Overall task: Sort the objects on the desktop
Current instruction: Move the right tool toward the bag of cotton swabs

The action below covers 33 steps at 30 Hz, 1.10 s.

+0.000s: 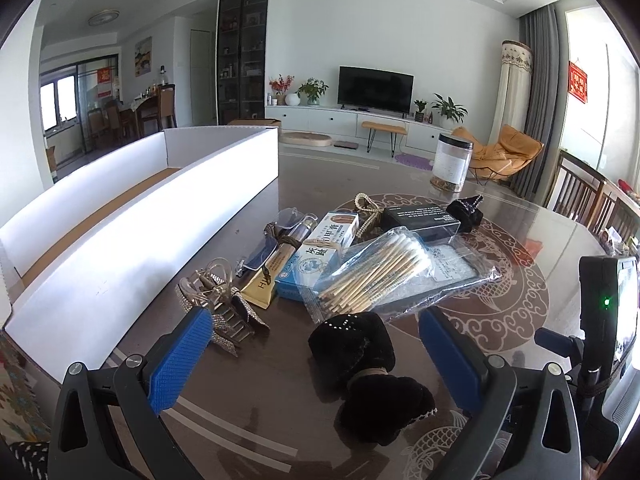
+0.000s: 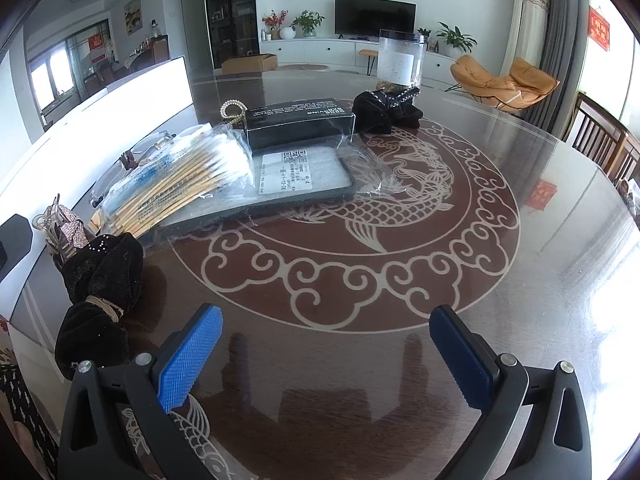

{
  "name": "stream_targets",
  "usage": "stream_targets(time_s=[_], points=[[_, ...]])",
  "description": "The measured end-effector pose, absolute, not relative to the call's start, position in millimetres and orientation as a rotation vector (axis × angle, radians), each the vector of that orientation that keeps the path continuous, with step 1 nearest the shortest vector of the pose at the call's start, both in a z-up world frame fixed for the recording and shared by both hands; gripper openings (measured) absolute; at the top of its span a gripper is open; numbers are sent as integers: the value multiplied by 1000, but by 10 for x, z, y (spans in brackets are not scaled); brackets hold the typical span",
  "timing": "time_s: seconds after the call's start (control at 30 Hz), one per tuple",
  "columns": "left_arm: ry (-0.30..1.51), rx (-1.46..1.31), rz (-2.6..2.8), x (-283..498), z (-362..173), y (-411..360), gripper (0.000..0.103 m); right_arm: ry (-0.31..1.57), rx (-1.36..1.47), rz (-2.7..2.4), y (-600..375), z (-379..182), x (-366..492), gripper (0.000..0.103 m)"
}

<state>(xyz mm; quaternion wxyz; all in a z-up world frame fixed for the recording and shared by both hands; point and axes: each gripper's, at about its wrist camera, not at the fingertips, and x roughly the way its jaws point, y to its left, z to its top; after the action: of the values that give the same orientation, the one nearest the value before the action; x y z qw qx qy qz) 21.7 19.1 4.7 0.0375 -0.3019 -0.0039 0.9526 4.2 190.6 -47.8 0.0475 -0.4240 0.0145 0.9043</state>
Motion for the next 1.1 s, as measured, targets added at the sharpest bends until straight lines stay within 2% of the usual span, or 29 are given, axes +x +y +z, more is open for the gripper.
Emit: stream_targets(time_s=[0.23,1.1], points=[[121,-897,2944,307,27,340,103,78,-1254,2770,1948,-436,91,103],[88,-856,2945,310,79,317,103,31,-1289,2725,1923,-484,34,103]])
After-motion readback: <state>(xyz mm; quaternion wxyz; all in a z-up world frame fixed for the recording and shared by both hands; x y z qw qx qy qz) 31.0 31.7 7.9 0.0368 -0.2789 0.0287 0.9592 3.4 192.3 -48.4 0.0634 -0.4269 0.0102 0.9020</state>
